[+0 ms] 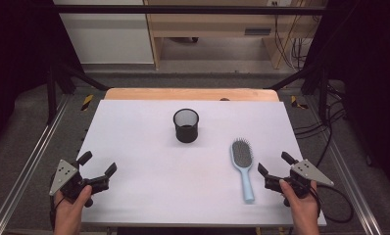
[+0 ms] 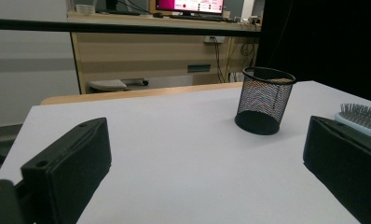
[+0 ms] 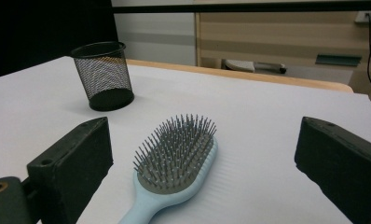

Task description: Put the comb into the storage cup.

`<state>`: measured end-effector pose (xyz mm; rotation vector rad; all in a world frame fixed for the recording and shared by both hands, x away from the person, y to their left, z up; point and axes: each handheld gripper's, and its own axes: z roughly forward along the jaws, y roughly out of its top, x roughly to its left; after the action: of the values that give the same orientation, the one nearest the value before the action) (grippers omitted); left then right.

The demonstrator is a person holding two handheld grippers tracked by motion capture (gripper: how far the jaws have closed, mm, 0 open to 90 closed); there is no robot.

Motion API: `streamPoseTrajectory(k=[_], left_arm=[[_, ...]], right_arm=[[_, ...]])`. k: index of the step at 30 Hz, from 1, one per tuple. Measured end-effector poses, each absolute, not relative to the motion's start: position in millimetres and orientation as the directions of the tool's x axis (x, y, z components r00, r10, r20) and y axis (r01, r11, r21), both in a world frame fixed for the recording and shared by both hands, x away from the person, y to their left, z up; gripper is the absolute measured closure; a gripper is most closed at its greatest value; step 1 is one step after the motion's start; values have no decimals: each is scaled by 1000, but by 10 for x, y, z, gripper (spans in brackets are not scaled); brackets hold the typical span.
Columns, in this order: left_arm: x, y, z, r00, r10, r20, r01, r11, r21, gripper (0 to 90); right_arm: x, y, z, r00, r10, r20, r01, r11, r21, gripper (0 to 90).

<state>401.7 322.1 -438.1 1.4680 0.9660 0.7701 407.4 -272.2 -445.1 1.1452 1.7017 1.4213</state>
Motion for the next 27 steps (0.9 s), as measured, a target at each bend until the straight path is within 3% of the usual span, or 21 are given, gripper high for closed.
streamPoseTrajectory(k=[12, 18, 19, 27], left_arm=[[4030, 3277, -4382, 415, 908, -65, 130, 12, 991, 9], [4033, 3271, -4384, 416, 907, -60, 133, 4, 991, 8], [4036, 3271, -4384, 415, 908, -59, 133, 3, 991, 8], [4034, 3286, -4381, 412, 909, -60, 130, 6, 991, 9]], right_arm=[[4061, -2443, -4392, -403, 915, 31, 270, 87, 959, 60], [4024, -2174, -4373, -468, 884, -22, 290, 177, 940, 170], [4020, -2102, -4375, -498, 867, -26, 303, 202, 931, 261], [3990, -1955, -4416, -587, 808, -56, 356, 319, 878, 617]])
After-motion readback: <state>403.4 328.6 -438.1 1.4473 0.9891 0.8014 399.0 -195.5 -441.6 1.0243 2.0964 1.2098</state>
